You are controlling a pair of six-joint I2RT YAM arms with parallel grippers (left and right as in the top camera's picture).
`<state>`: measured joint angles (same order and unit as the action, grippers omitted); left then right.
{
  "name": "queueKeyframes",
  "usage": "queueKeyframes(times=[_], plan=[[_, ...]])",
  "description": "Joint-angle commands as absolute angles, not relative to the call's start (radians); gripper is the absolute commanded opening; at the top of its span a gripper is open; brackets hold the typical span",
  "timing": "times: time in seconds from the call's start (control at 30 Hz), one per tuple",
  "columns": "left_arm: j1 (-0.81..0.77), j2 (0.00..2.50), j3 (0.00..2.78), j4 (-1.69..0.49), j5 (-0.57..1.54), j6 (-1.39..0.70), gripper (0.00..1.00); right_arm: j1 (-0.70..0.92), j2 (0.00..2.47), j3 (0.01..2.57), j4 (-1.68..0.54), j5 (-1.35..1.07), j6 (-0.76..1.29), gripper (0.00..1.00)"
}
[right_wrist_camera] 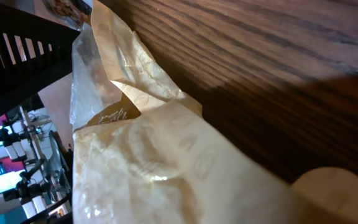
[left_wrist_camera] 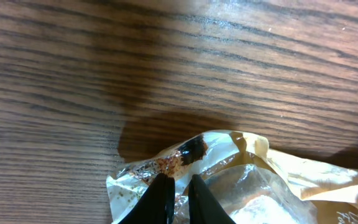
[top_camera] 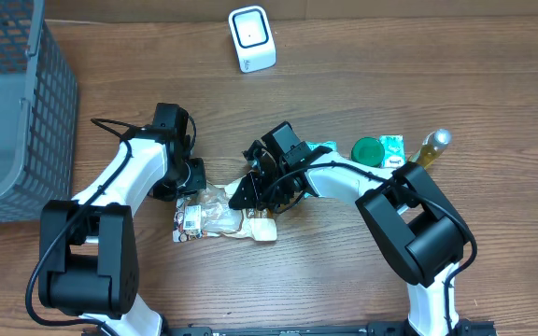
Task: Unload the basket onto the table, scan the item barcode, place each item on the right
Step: 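Grasp the pouch with the right gripper while the left holds it, then release the left gripper and pull the pouch right with the right gripper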
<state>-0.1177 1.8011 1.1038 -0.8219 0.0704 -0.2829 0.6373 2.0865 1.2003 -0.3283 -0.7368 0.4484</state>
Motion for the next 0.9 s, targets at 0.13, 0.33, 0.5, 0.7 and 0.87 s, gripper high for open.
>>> queueKeyframes(times=[0.13,0.33,0.5,0.7,0.87], plan=[[-0.121,1.804,1.118,-0.830,0.117,-0.292,0.04,0.633,2.106,1.185,-0.315,-0.765,0.437,0.34],[-0.112,1.798,1.274,-0.948,0.117,-0.292,0.04,0.591,2.106,1.185,-0.321,-0.773,0.437,0.18],[-0.109,1.797,1.426,-1.031,0.114,-0.288,0.04,0.519,2.106,1.185,-0.328,-0.939,0.323,0.17],[-0.087,1.797,1.512,-1.038,0.033,-0.324,0.16,0.466,2.103,1.185,-0.390,-0.994,0.267,0.17],[-0.023,1.797,1.514,-1.030,-0.054,-0.341,0.25,0.449,2.067,1.185,-0.437,-1.042,0.205,0.17]])
